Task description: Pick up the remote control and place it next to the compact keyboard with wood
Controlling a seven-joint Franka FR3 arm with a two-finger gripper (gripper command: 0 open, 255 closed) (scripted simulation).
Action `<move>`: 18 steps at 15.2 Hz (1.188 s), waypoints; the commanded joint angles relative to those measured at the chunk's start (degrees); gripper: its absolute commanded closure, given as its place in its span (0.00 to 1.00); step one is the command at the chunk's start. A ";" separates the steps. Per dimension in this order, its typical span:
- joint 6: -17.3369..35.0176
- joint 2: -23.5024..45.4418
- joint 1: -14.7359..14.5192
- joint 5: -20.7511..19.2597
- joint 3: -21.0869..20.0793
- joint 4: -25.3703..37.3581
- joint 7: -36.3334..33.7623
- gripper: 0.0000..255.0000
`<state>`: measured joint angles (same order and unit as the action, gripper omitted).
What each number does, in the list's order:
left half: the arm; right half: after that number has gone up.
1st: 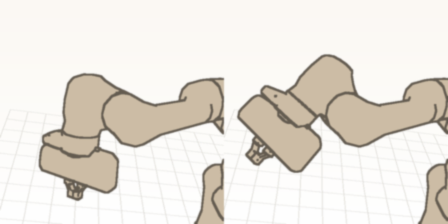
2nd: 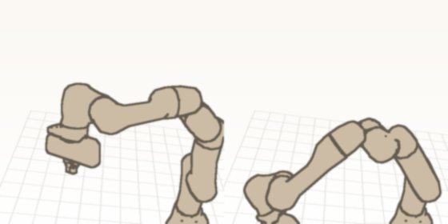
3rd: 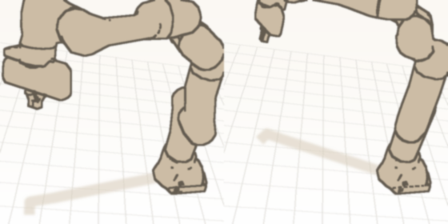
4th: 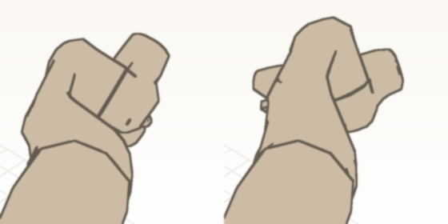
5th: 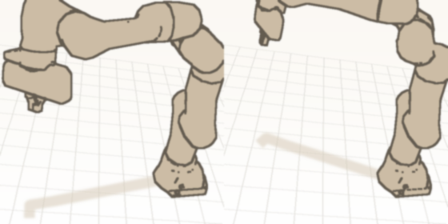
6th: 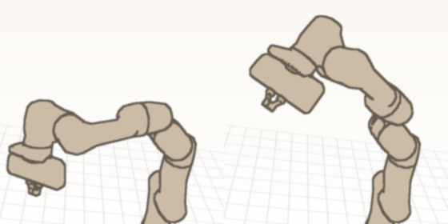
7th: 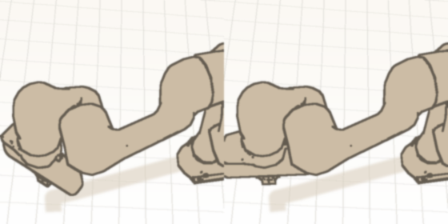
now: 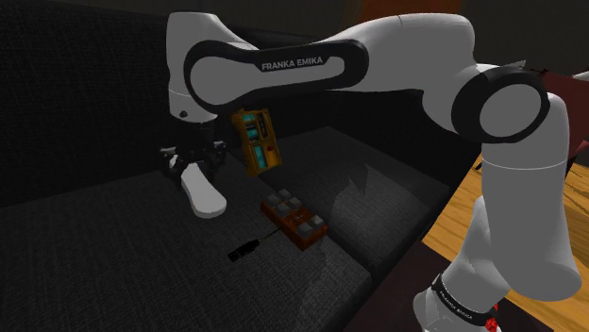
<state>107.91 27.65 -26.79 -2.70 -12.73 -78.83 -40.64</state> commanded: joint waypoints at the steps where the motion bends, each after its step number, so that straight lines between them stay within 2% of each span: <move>1: 1.51 0.09 0.08 -0.02 0.04 -1.37 0.05 1.00; 8: 6.63 1.25 0.15 -0.27 0.21 -5.35 0.06 1.00; 16: 6.63 1.25 0.14 -0.27 0.21 -5.35 0.06 1.00; 17: 6.63 1.24 0.15 -0.27 0.21 -5.36 0.07 0.00; 18: 6.62 1.24 0.15 -0.26 0.21 -5.35 0.07 0.00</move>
<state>114.53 28.90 -26.64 -2.96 -12.52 -84.19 -40.57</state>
